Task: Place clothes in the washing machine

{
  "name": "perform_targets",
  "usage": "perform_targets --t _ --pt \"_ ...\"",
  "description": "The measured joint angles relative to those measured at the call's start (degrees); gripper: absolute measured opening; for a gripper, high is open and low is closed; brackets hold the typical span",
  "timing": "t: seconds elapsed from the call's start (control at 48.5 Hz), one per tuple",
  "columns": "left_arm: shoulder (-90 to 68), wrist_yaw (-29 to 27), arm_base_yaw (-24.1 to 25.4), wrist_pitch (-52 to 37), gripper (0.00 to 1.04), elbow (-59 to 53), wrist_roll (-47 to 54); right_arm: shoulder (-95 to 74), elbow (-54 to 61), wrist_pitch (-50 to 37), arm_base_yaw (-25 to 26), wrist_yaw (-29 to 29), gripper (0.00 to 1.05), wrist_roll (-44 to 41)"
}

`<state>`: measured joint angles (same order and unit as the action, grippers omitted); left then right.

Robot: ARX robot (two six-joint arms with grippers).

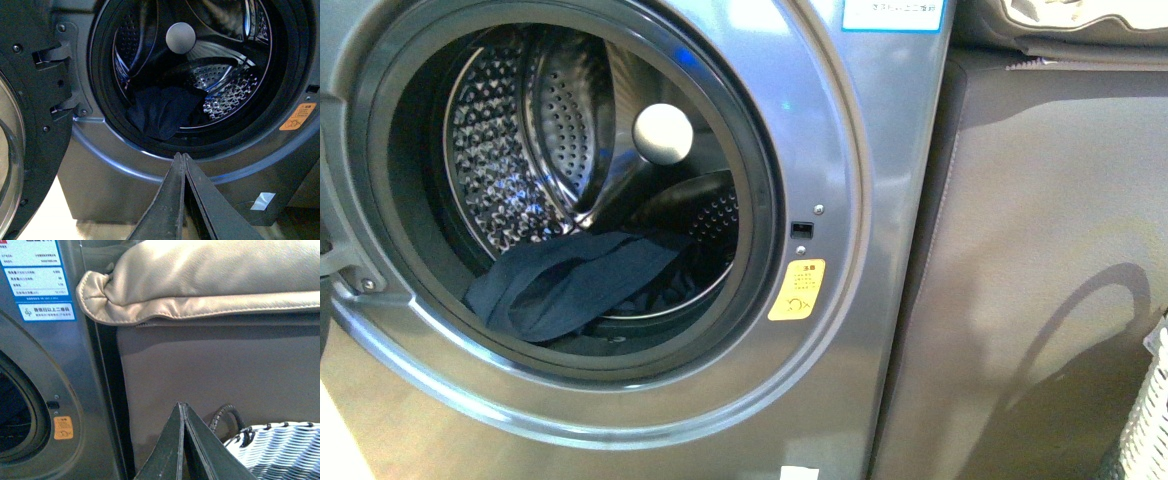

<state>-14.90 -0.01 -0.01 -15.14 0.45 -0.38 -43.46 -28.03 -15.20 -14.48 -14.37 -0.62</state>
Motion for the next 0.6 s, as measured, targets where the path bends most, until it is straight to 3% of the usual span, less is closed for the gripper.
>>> perform_targets --t 0.288,0.391,0.474,0.597 --pt "4.90 0.00 0.00 4.90 0.04 0.00 0.00 9.75 13.66 -3.80 6.54 6.69 0.02 0.00" --pt "13.60 0.00 0.00 14.80 0.04 0.00 0.02 12.87 17.00 -3.93 8.22 8.28 0.02 0.00" --pt "14.69 -0.02 0.00 14.88 0.04 0.00 0.00 14.82 18.71 -3.85 11.78 13.44 0.02 0.00" --pt "14.67 -0.02 0.00 15.04 0.04 0.00 0.02 17.86 20.94 -3.28 14.29 14.01 0.02 0.02"
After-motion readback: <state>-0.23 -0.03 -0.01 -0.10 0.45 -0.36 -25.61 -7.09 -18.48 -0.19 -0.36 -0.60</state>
